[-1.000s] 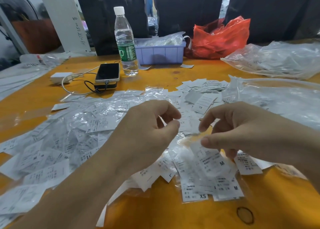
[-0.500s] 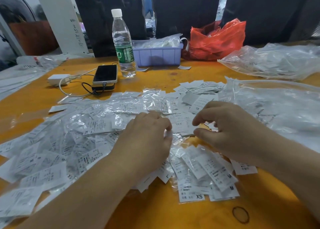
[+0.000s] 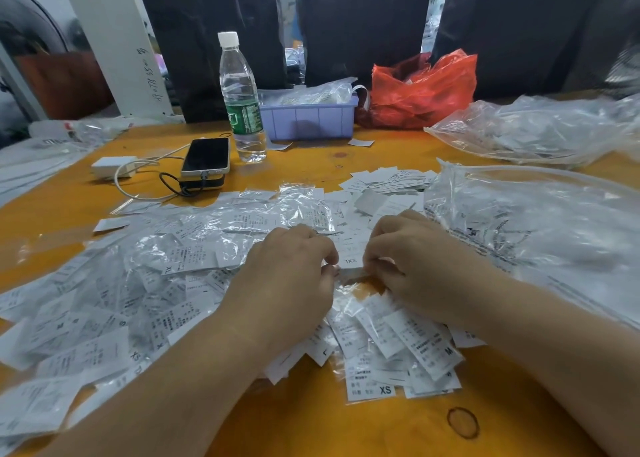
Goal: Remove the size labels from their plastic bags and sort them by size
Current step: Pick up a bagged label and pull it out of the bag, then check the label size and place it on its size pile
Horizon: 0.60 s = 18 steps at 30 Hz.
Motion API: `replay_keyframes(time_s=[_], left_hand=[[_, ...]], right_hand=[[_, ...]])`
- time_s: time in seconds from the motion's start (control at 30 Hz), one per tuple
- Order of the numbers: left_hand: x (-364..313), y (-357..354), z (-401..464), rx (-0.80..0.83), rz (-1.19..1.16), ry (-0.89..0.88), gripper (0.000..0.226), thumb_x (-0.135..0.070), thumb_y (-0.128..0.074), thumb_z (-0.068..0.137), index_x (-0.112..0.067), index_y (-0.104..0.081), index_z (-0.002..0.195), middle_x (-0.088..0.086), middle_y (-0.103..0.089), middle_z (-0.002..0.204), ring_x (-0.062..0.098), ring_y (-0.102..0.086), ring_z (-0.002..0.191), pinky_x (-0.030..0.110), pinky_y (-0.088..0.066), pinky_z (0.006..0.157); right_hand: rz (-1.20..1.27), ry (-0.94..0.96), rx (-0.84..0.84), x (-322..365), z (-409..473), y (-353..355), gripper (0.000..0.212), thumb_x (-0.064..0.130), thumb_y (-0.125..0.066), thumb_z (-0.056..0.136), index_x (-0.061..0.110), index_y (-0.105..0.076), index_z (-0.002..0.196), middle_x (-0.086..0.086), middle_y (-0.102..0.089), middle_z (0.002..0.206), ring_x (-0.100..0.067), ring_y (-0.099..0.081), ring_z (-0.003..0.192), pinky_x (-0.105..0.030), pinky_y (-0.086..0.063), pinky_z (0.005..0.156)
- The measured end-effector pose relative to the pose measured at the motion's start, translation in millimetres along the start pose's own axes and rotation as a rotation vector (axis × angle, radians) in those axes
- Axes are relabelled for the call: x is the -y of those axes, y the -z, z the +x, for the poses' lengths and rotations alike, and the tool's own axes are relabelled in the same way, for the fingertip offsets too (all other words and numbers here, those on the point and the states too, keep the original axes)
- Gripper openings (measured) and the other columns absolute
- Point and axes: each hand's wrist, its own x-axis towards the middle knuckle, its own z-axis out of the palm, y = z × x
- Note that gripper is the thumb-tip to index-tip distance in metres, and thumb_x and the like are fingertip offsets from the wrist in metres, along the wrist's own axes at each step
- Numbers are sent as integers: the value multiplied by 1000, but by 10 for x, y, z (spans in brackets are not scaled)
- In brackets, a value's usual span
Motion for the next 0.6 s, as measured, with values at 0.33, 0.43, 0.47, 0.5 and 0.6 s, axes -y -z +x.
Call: replay_keyframes(time_s=[0.33,0.43,0.47,0.5,0.6], left_hand=[[-10,30,-22,-66,-137,13,32,-39,-55,93,-37,-52,124,-18,-51,126,8,-42,121,29,-37,101],[-24,48,-23,-113,-163,-20,26,-34,-59,92,-36,-57,118,-17,-55,119,9,-48,115,32,-42,98],[-30,57,-24,-136,-173,-32,20,-32,-60,91,-36,-60,111,-16,-57,114,10,-50,111,33,-44,95],[-34,68,-27,-156,-179,-42,12,-30,-62,90,-35,-62,102,-16,-57,109,10,-52,107,33,-45,92],[-33,78,-34,-183,-189,-54,8,-28,-66,88,-34,-62,85,-16,-57,100,10,-53,100,33,-45,89]], right_hand=[[188,141,-159,32,-34,97,14,20,-59,94,15,-71,89,13,-52,78,-15,-55,68,-41,-49,63],[202,182,-141,37,-46,112,12,21,-61,94,17,-71,90,20,-47,74,-11,-53,65,-40,-49,60],[202,188,-141,35,-48,113,12,20,-61,94,16,-71,90,20,-46,73,-12,-53,65,-40,-49,60],[202,195,-141,34,-51,111,12,20,-61,94,16,-71,89,20,-46,73,-12,-53,64,-40,-49,60],[191,208,-141,37,-62,103,10,18,-62,92,16,-71,87,20,-46,71,-11,-52,61,-36,-47,57]])
